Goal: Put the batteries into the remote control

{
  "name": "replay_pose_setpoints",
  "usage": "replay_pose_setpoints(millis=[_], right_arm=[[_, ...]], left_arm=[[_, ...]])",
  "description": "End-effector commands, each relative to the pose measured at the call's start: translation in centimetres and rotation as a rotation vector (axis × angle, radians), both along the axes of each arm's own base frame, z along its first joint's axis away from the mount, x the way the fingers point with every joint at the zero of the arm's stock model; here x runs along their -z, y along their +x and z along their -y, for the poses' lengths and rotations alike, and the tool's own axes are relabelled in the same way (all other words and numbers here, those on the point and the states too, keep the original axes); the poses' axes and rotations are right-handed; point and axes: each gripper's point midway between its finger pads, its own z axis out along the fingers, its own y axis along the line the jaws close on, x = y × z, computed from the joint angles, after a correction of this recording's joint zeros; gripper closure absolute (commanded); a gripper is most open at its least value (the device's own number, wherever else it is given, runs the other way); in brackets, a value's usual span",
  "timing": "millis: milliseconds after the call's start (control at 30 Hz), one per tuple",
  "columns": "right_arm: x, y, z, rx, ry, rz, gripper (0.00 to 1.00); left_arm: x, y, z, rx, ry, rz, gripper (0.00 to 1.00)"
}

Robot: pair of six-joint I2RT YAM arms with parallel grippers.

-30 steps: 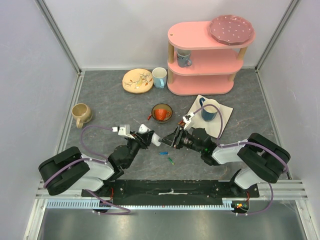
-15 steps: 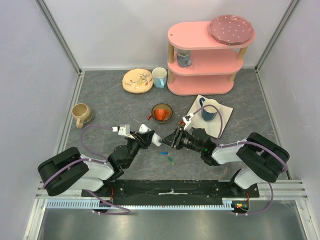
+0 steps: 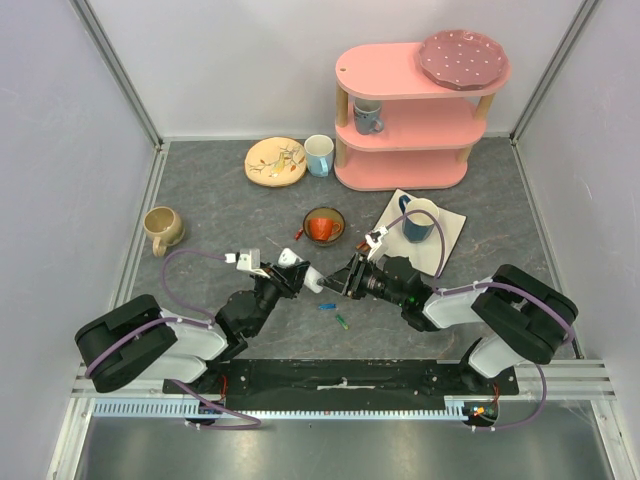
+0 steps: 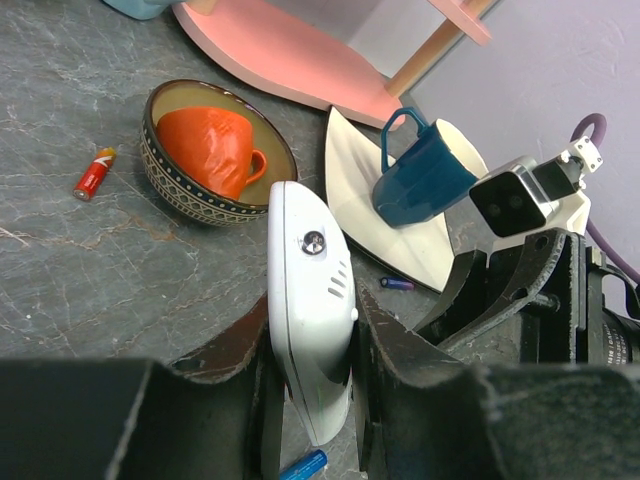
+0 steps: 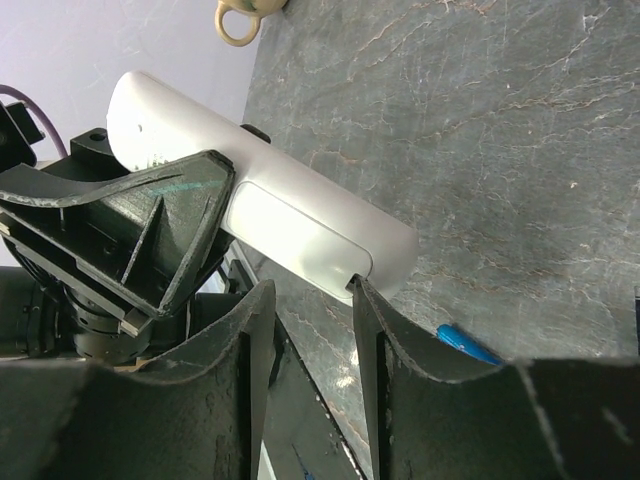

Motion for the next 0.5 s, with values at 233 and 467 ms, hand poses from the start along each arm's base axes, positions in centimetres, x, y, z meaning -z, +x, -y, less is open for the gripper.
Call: replay_pose_setpoints(millis=[233, 467], right_arm=[[-0.14, -0.02, -0.07, -0.003, 0.029, 0.003, 0.55], [0.15, -0.11, 0.15, 0.005, 0.032, -0.012, 0.51]], left_arm=[[-5.96, -0.72, -0.58, 0.015, -0.205, 0.153, 0.98], [-6.09, -0.73, -0.76, 0.010, -0.204, 0.159, 0.98]])
